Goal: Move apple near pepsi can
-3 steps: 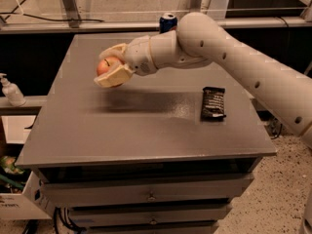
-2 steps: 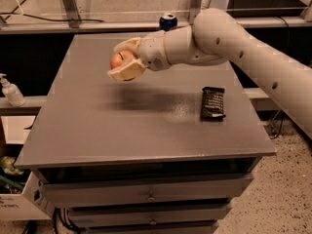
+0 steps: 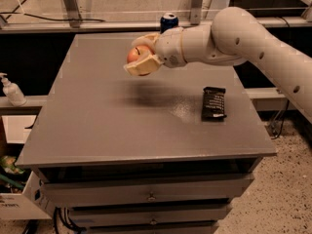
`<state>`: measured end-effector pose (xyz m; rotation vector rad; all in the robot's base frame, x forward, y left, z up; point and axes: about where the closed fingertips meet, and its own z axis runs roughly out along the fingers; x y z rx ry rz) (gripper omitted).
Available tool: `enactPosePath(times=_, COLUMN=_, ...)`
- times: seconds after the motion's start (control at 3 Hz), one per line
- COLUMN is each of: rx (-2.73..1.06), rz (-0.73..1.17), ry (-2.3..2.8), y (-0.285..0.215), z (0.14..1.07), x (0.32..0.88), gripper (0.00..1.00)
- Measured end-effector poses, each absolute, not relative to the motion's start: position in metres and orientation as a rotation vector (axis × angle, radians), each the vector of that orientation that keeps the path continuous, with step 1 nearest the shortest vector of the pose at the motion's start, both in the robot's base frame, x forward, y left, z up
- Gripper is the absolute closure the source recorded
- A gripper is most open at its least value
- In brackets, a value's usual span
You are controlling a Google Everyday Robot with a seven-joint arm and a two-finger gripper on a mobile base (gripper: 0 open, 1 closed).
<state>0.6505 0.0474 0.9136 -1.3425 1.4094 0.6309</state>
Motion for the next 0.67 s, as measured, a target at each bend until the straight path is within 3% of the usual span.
enactPosePath(times=0.67, rx=-1.209, rz=0.552, ry=1.431, y=0.014, z=0.912, x=0.681, gripper=1.00)
